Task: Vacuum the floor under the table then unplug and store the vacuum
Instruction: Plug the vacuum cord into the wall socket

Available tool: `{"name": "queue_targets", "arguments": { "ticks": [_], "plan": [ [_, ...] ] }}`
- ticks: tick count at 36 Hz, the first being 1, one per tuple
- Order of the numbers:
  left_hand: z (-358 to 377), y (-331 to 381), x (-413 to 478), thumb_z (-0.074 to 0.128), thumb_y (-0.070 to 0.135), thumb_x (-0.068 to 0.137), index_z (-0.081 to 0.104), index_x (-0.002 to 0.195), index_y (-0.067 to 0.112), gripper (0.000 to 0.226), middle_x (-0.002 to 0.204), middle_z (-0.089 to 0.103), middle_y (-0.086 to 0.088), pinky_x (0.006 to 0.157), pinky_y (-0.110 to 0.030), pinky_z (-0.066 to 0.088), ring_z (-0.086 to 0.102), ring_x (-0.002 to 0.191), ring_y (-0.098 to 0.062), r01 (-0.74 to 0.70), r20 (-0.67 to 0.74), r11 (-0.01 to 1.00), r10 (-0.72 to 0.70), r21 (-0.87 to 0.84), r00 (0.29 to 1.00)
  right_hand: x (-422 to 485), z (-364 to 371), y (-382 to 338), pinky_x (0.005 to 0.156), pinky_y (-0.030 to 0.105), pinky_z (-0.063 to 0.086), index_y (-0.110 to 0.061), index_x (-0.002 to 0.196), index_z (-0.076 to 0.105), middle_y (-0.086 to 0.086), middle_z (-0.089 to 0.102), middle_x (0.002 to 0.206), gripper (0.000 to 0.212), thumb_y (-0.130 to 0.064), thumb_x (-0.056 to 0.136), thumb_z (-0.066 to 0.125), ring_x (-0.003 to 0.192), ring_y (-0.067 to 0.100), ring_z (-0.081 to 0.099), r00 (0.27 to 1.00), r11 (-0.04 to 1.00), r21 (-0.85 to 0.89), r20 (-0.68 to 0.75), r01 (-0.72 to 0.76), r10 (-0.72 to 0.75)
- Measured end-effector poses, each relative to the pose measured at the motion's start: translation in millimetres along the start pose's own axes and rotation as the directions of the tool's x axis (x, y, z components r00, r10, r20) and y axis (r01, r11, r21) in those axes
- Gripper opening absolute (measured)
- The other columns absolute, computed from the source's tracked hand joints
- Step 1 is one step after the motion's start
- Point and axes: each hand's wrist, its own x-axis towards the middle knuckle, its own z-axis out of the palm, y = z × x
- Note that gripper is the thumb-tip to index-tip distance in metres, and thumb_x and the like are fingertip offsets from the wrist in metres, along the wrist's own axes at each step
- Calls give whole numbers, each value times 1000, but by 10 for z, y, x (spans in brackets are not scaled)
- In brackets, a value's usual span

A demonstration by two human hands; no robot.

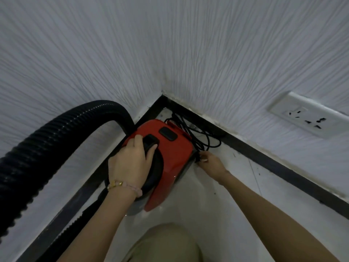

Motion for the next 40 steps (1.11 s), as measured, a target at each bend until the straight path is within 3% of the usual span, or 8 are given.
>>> {"name": "queue_targets", "arguments": {
  "ticks": [7, 15, 18, 23, 27, 31, 36, 40],
  "plan": [
    [26, -15, 10, 41, 51, 87, 58, 94, 6, 48, 75, 68, -10, 40, -16, 13, 57, 47, -28, -25, -35, 999, 26, 24, 999, 75, 198, 64, 94, 35, 50, -10, 128, 51, 8, 64, 119, 41, -15, 89, 63, 109, 24, 60, 988, 982, 186, -142, -26, 53],
    [92, -43, 28, 51, 48, 88, 57, 89, 7, 41, 69, 65, -8, 38, -17, 13, 54, 44, -24, -36, -77, 998, 41, 57, 996, -119, -23, -73, 93, 33, 50, -7, 125, 61, 13, 66, 114, 36, -12, 90, 63, 95, 19, 60, 962, 938, 338, -272, 80, 16],
    [113, -54, 34, 46, 50, 90, 56, 92, 10, 42, 72, 64, -5, 38, -20, 18, 56, 48, -22, -36, -98, 997, 43, 73, 994, -276, -277, -226, 82, 21, 53, -8, 120, 63, 5, 67, 103, 32, -8, 88, 62, 92, 15, 63, 935, 899, 407, -355, 161, -6],
    [135, -69, 43, 43, 53, 91, 54, 96, 14, 41, 77, 66, -3, 40, -23, 30, 59, 55, -20, -10, -101, 998, 16, 60, 995, -656, -713, -595, 83, 23, 55, -21, 92, 71, -3, 70, 88, 17, -6, 87, 65, 83, 9, 65, 899, 814, 470, -416, 342, -138],
    [119, -83, 30, 40, 53, 92, 53, 98, 15, 40, 81, 66, -3, 45, -25, 40, 61, 59, -19, 2, -73, 1000, -1, 11, 997, -972, -898, -813, 84, 26, 56, -20, 92, 73, 2, 75, 93, 12, -12, 83, 71, 89, 15, 70, 905, 801, 480, -389, 358, -171],
    [108, -70, 6, 37, 53, 93, 51, 102, 18, 38, 88, 66, 0, 50, -27, 47, 61, 65, -16, 9, -28, 998, -11, -60, 1000, -1144, -953, -1030, 77, 17, 56, -22, 89, 73, -5, 74, 84, 13, -11, 85, 68, 80, 5, 69, 877, 793, 441, -421, 420, -231],
    [55, -47, -9, 42, 53, 92, 51, 102, 20, 36, 91, 66, 1, 63, -34, 55, 63, 73, -16, 38, 13, 983, -36, -178, 999, -1016, -973, -1364, 79, 23, 56, -13, 85, 66, 7, 68, 84, 10, -4, 88, 62, 76, 14, 65, 885, 726, 567, -450, 388, -122],
    [28, -81, -27, 44, 55, 90, 51, 98, 23, 34, 82, 64, 5, 54, -27, 47, 57, 64, -12, 39, -10, 983, -41, -179, 999, -817, -886, -1581, 69, 17, 58, -9, 79, 64, 10, 67, 81, 14, 0, 89, 60, 76, 16, 66, 902, 616, 696, -427, 370, -59]
  ]
}}
